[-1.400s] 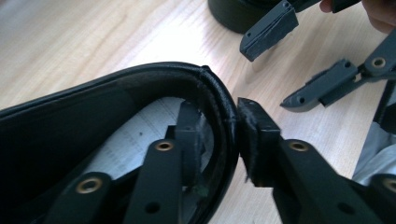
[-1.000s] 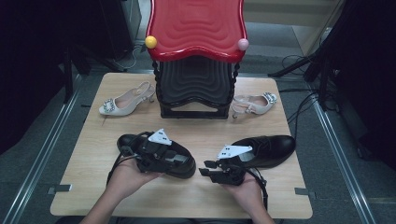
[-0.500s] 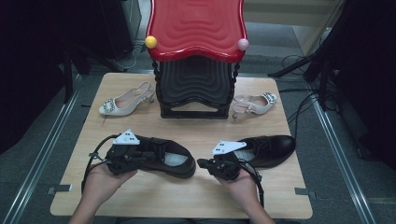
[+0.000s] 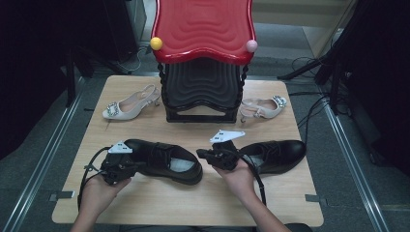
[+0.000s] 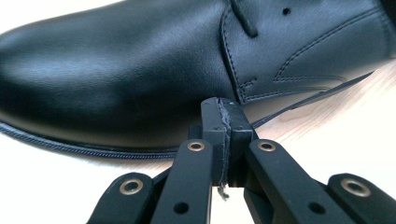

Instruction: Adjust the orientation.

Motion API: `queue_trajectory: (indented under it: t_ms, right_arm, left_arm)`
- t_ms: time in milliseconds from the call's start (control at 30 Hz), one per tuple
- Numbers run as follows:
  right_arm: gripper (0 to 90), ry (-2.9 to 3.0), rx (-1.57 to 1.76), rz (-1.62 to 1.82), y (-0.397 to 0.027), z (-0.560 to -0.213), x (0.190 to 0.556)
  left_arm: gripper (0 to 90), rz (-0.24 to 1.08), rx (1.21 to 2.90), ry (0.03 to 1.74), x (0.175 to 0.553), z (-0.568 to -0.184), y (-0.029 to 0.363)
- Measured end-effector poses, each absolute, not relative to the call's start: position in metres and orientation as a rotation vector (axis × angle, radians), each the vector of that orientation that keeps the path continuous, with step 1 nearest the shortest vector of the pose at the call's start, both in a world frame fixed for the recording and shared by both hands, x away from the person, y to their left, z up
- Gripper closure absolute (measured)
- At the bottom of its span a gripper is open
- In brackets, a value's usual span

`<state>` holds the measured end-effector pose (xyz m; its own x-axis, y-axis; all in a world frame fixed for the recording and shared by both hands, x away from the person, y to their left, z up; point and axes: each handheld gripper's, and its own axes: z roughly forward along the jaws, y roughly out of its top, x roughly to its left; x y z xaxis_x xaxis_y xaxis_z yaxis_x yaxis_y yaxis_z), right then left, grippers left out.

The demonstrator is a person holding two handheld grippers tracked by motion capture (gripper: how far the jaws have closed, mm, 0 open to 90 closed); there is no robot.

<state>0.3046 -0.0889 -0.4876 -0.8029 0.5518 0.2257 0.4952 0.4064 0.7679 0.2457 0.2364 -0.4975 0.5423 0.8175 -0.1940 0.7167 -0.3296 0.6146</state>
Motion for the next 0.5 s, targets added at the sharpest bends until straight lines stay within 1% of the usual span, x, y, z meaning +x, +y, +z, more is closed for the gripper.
queue_trajectory:
  t_ms: [133,500]
  right_arm:
    - [90.0,2.609,0.958,1.364,-0.086,-0.493,0.302]
    - [90.0,2.623,0.972,1.407,-0.09,-0.496,0.29]
  left_arm:
    - [89.9,0.222,2.123,1.211,0.247,-0.5,0.235]
    - [89.8,0.21,2.096,1.197,0.253,-0.505,0.235]
